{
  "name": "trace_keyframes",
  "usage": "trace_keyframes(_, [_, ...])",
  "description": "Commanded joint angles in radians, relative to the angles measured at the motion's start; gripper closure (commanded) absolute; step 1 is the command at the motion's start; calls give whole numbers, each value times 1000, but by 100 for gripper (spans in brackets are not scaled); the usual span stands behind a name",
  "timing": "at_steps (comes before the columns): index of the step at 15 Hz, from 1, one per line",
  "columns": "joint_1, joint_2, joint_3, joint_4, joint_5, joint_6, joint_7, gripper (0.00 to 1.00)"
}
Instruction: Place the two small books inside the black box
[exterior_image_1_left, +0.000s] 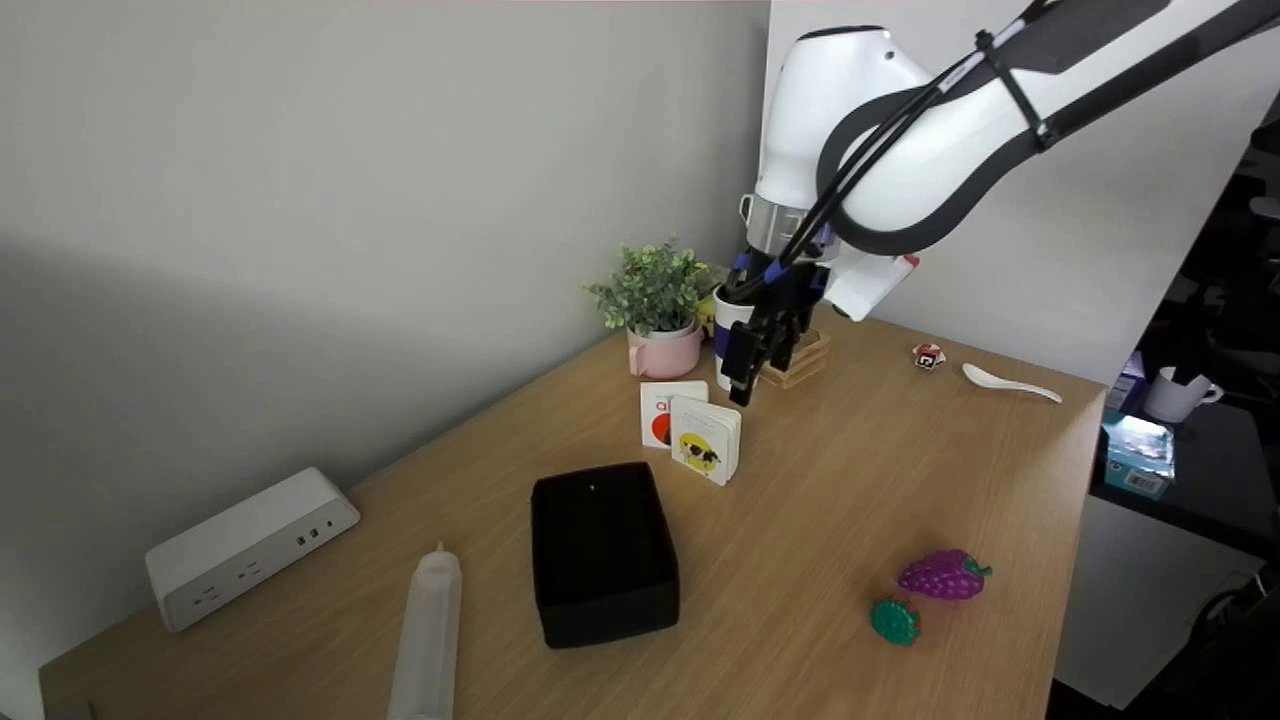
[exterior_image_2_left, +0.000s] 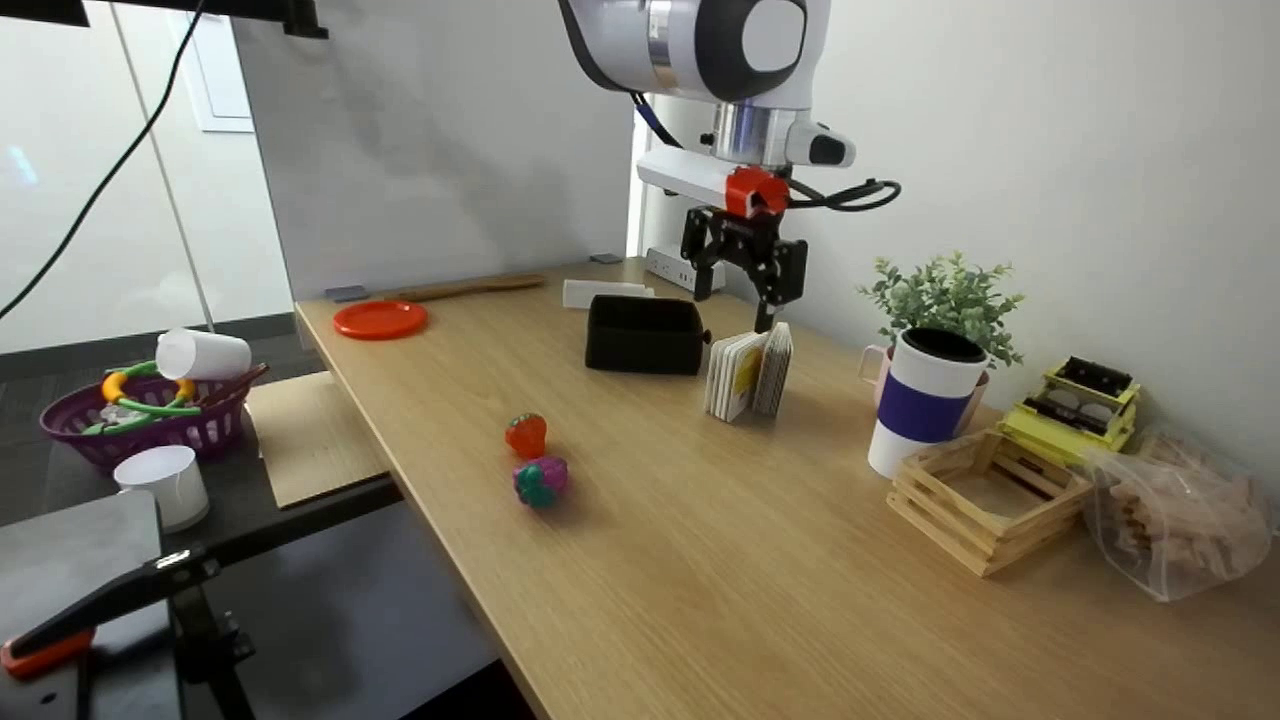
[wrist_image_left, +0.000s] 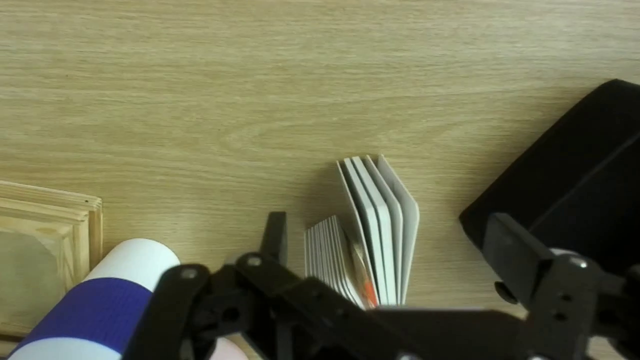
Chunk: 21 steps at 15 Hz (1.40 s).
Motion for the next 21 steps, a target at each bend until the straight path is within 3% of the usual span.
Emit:
trace_keyframes(1, [-18, 154, 4, 205, 24, -110, -32, 0])
trace_keyframes(9, [-16, 409, 46, 573, 63, -296, -82, 0])
trace_keyframes(14, [-4, 500, 46, 720, 58, -399, -65, 0])
trace_keyframes(15, [-2, 511, 43, 740, 58, -415, -58, 9])
trace_keyframes(16, [-1, 521, 40, 757, 57, -431, -50, 26])
trace_keyframes(21, [7, 535, 27, 789, 49, -460, -17, 62])
